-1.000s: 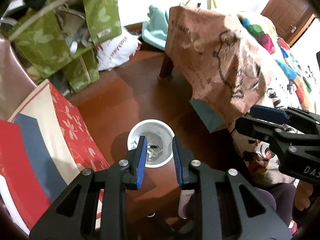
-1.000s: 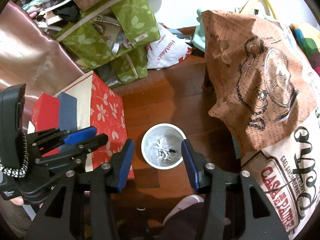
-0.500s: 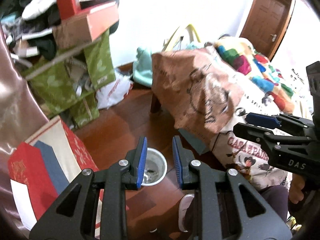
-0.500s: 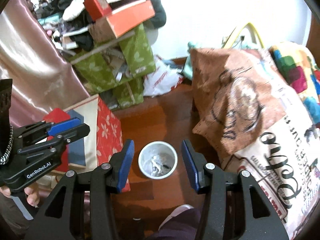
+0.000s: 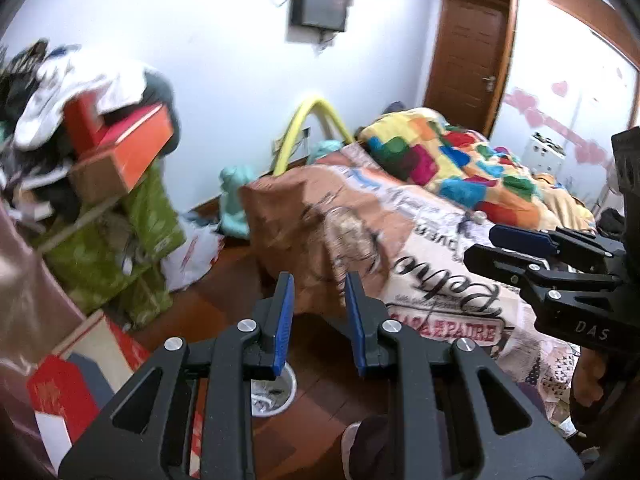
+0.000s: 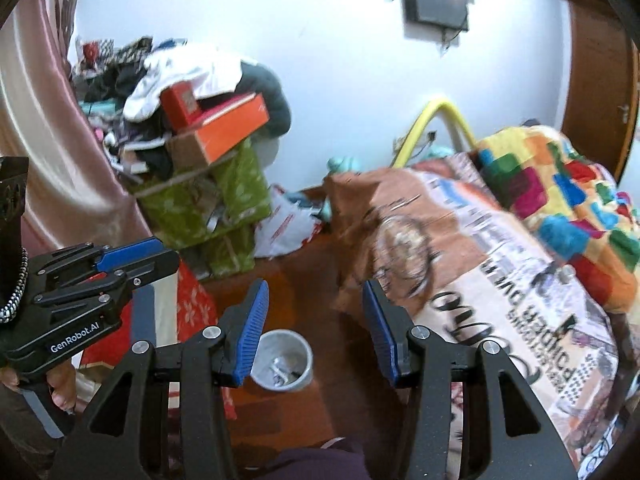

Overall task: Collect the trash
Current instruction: 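Move both open tools back to the items on the bed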

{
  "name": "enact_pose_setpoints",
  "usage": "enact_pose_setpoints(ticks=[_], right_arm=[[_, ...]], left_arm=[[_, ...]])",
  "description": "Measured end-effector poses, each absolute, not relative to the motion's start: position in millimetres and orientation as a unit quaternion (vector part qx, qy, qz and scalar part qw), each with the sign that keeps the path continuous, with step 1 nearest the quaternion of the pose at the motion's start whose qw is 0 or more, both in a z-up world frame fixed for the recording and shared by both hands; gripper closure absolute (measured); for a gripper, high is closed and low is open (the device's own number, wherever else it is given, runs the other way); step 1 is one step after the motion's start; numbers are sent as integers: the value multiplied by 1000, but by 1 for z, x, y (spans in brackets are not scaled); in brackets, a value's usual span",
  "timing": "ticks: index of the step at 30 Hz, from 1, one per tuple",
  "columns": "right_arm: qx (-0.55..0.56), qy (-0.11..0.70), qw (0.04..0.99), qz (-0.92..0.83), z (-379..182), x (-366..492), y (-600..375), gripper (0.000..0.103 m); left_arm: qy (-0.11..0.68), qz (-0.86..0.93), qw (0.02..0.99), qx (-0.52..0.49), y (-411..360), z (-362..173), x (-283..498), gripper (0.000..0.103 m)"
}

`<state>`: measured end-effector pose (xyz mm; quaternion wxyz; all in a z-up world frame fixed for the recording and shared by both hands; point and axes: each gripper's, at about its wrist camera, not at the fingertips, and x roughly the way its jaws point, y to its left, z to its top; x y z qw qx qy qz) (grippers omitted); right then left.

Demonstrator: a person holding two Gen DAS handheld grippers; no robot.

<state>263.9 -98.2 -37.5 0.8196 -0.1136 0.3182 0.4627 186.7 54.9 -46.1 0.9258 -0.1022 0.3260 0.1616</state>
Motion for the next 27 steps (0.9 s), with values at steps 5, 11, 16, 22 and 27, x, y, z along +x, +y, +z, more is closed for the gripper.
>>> enact_pose_setpoints(ticks=[5, 11, 16, 22, 27], right_arm=[[-93, 282, 846, 442, -19, 273, -138, 58], [-73, 253, 875, 407, -3, 290, -182, 58], [-60, 244, 894, 372, 2, 313, -215, 58], [-34, 247, 913, 323, -5, 347, -257, 58], [-16, 280, 915, 292, -24, 384, -288, 58]], left_arm=[[310, 130, 938, -81, 18, -26, 210, 77], [291, 95, 950, -54, -26, -7, 243, 75], [279, 65, 957, -39, -62, 2, 276, 71], [278, 23, 960, -37, -97, -2, 317, 68], [288, -5, 957, -28, -117, -12, 360, 62]])
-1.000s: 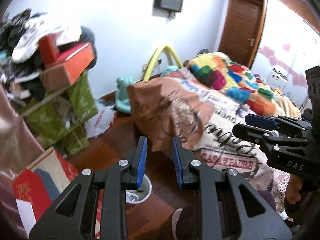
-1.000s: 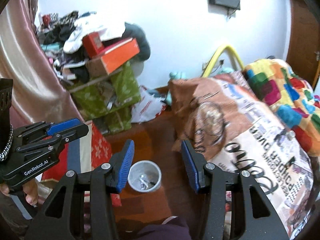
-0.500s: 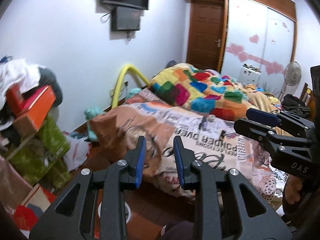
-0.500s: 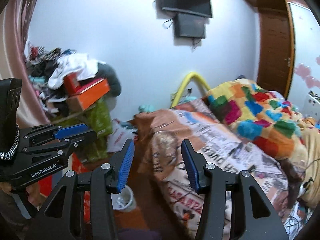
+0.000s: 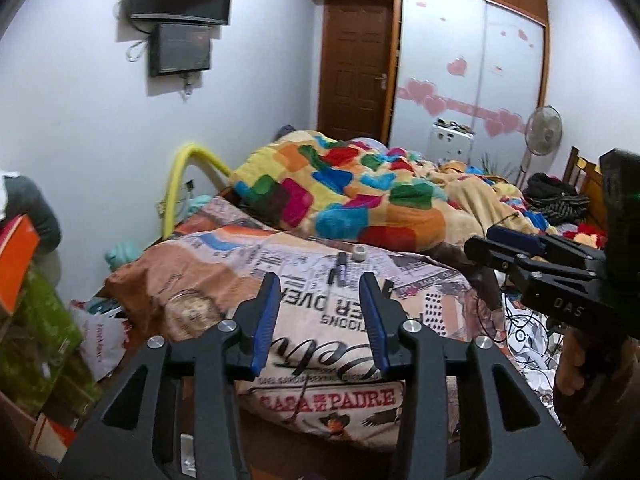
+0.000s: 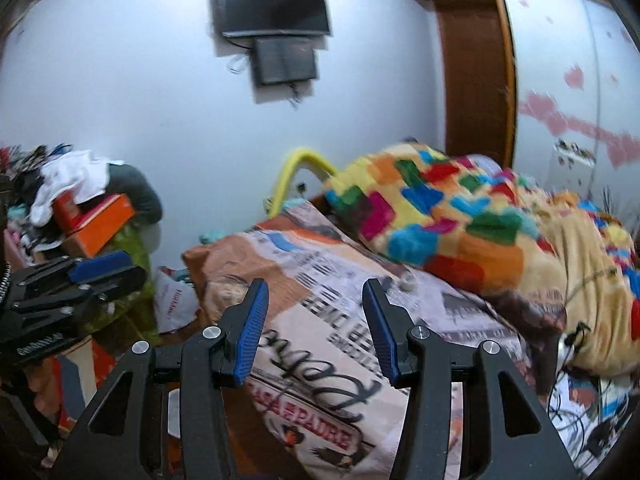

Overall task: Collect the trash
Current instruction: 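Move both open tools back to the items on the bed, then grasp the clear pen with left tool while right tool grasps the pink hair clip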

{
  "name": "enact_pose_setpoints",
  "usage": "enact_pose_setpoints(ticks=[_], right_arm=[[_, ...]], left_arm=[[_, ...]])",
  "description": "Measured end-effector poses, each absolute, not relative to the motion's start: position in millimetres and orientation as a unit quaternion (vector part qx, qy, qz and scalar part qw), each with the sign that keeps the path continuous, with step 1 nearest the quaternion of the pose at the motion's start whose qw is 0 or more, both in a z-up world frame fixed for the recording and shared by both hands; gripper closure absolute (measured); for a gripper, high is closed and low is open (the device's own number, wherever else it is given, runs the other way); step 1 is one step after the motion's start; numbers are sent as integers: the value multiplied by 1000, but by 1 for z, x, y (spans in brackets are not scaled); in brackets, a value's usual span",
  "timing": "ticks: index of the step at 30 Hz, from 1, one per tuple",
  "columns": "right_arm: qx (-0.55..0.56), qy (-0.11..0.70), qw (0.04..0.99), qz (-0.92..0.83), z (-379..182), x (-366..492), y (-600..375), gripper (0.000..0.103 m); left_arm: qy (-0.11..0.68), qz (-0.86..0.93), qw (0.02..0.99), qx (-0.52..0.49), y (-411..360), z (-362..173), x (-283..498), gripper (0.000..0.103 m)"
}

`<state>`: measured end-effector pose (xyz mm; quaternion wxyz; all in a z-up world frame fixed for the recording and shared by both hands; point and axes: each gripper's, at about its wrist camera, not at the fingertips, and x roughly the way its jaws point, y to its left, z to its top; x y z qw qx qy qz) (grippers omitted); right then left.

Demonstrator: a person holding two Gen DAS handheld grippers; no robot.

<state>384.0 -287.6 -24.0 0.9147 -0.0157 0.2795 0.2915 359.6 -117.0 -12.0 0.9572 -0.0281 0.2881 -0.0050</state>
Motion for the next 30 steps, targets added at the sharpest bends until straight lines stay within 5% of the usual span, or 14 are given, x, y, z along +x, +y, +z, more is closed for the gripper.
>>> enact_pose_setpoints(ticks=[5, 30], right_arm=[[-17, 312, 918, 245, -51, 422, -313, 58], [0, 482, 861, 164, -235, 574, -326, 58]], left_arm=[[304, -27, 952, -28, -128, -32, 408, 52], [482, -75, 872, -46, -126, -257, 627, 52]])
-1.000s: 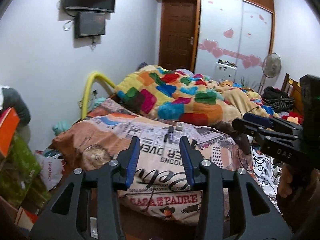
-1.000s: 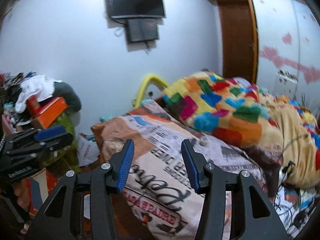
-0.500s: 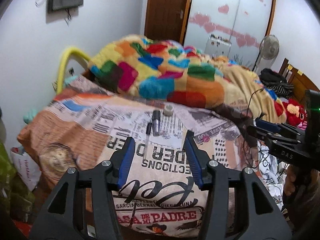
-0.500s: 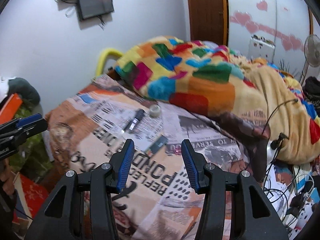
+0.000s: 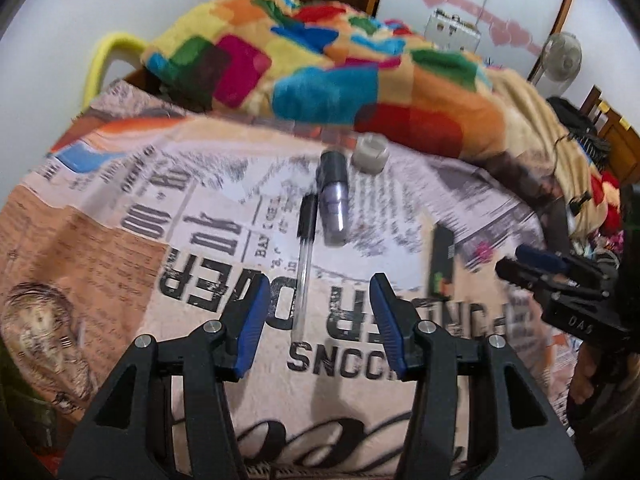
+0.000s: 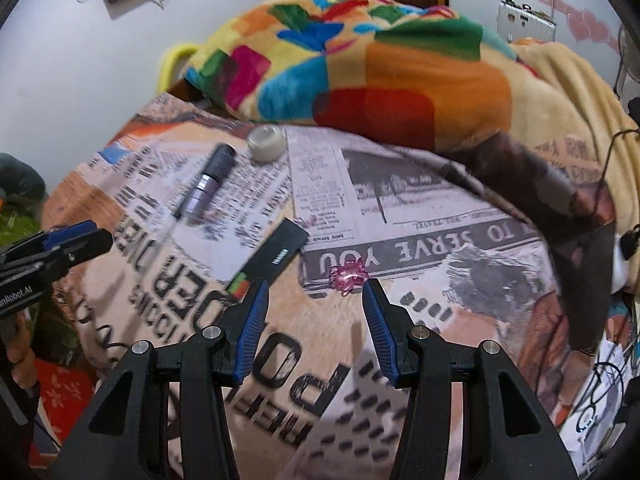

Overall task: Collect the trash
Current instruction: 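Grasp the clear pen with left tool while right tool grasps the pink hair clip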

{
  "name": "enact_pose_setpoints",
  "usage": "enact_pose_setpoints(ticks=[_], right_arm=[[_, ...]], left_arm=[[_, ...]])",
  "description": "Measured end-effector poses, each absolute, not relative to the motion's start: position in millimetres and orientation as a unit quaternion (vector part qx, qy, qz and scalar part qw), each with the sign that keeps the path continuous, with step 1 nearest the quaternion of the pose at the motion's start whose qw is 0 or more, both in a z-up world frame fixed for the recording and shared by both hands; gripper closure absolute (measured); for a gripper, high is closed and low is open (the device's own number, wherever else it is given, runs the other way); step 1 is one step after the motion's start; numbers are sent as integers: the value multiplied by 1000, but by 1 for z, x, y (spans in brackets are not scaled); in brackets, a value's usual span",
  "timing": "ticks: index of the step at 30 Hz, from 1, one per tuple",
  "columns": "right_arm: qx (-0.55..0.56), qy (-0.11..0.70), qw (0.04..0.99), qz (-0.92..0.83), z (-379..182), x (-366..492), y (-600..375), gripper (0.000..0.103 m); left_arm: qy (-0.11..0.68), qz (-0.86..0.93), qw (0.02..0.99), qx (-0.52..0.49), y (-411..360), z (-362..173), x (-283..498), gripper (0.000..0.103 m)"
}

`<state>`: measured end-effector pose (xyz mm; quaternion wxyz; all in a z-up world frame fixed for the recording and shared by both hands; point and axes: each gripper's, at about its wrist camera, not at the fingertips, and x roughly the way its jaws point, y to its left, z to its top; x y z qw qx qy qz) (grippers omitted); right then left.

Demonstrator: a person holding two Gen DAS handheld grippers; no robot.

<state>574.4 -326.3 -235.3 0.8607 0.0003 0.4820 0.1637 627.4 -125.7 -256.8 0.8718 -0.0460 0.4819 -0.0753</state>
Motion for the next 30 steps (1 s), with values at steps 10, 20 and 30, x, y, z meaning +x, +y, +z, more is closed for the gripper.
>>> enact_pose_setpoints(ticks=[10, 20, 30], right_arm=[[-65, 465, 872, 135, -258, 581, -324, 58], [-61, 453, 879, 136, -259, 578, -328, 75], [-25, 460, 877, 136, -246, 576, -331, 76]], left_arm=[[495, -78, 865, -24, -130, -298, 656, 76], [480, -77, 874, -2, -140, -302, 668, 96], [485, -90, 870, -16, -136, -284, 653, 96]])
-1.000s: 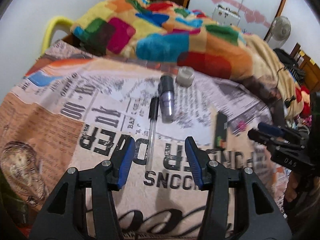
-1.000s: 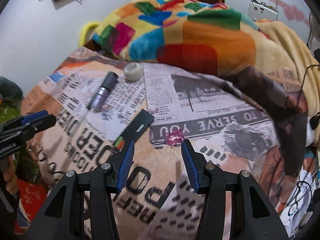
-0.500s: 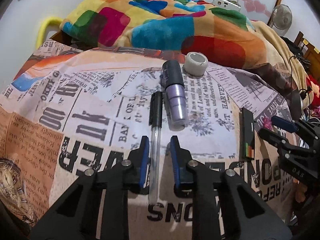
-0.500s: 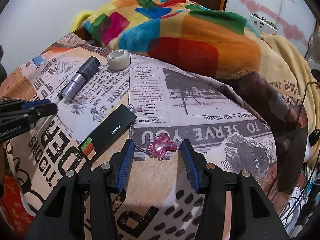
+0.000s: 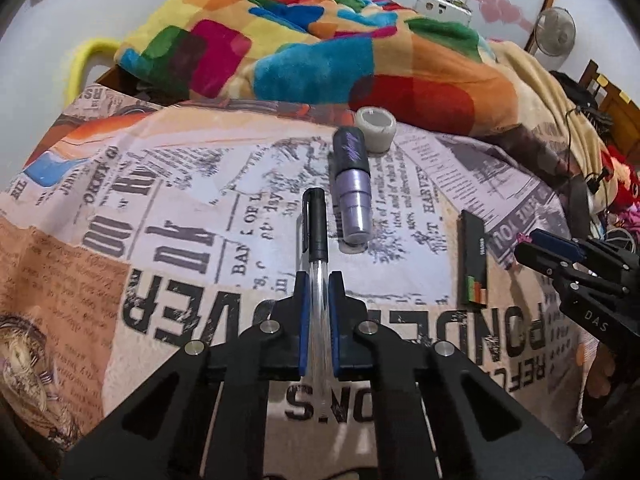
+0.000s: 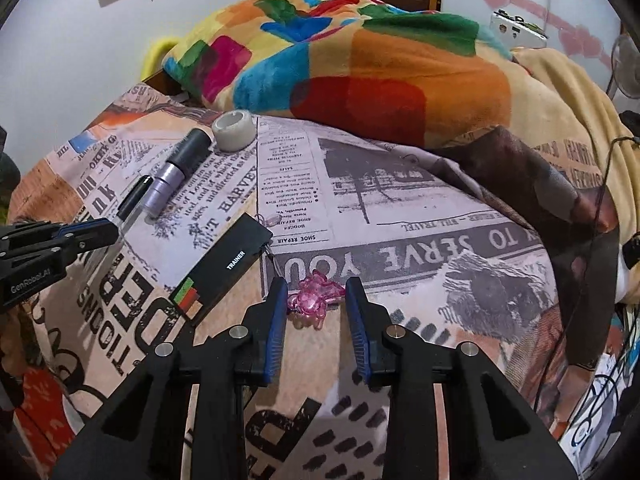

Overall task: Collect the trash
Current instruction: 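Grasp the clear pen with left tool while right tool grasps the pink hair clip, then carry the pen and pink clip in both tools over the white bin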

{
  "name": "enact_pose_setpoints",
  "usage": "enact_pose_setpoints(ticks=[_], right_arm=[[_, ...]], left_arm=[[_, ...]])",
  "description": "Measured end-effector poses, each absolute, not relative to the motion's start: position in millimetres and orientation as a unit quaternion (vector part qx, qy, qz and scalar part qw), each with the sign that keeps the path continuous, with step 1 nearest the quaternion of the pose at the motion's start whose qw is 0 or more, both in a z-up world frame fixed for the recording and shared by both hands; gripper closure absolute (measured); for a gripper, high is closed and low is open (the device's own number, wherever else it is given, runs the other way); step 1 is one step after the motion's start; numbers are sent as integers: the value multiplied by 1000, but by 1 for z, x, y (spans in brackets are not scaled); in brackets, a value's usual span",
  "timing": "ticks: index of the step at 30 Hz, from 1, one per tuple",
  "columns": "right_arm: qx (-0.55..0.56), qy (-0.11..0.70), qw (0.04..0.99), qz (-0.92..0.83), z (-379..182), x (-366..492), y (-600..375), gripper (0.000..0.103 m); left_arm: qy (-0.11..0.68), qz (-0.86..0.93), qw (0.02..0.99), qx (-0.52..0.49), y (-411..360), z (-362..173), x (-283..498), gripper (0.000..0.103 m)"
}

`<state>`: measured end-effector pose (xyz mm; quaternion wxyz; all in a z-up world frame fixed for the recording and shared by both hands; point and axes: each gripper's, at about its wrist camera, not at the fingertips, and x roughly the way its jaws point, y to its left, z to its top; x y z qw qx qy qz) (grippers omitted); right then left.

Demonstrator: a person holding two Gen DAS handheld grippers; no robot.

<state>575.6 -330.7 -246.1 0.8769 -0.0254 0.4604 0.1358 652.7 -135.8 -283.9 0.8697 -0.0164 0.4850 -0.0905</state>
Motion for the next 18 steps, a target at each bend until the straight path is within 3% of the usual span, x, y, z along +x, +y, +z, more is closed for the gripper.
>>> enact_pose_setpoints(ticks=[18], right_arm=[[-28, 379, 911, 159, -128, 523, -318, 76]], left_arm=[[405, -71, 911, -40, -111, -147, 562, 96]])
